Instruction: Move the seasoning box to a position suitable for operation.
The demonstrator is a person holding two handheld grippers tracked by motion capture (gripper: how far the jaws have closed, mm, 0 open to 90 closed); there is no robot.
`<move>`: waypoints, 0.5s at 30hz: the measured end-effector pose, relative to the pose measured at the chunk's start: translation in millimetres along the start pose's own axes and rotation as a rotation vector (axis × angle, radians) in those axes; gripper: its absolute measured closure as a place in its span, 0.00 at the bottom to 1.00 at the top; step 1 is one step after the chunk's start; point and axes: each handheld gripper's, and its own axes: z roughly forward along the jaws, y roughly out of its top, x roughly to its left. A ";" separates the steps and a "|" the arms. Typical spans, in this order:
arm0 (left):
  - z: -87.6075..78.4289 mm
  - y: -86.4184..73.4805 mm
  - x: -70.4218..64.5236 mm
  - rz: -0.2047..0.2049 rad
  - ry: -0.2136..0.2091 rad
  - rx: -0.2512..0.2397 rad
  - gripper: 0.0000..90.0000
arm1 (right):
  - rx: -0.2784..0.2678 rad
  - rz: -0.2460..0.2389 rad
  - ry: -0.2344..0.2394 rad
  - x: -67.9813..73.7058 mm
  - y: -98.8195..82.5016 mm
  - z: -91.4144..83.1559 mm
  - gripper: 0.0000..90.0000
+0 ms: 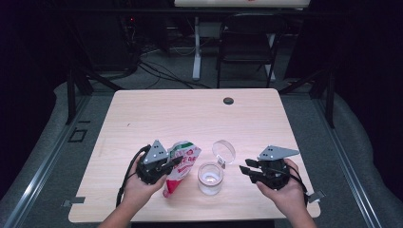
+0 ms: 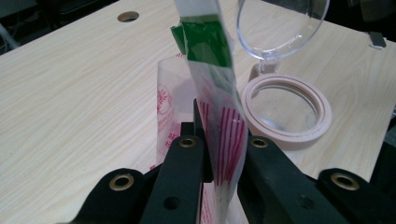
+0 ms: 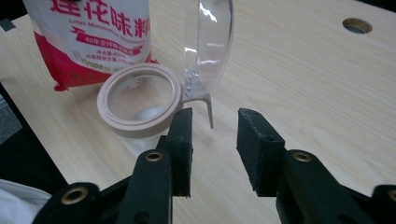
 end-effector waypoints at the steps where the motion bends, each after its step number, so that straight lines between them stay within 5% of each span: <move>1: 0.0 -0.7 -0.8 0.002 -0.001 0.002 0.99 | -0.010 -0.009 -0.003 1.0 2.1 -1.7 0.74; 10: 0.8 -8.3 -5.4 -0.005 -0.010 0.001 0.99 | -0.029 -0.085 0.012 12.5 19.9 -10.0 0.76; 15: 1.5 -12.2 -7.4 -0.011 -0.016 0.003 0.98 | -0.027 -0.089 0.038 15.0 23.4 -9.1 0.79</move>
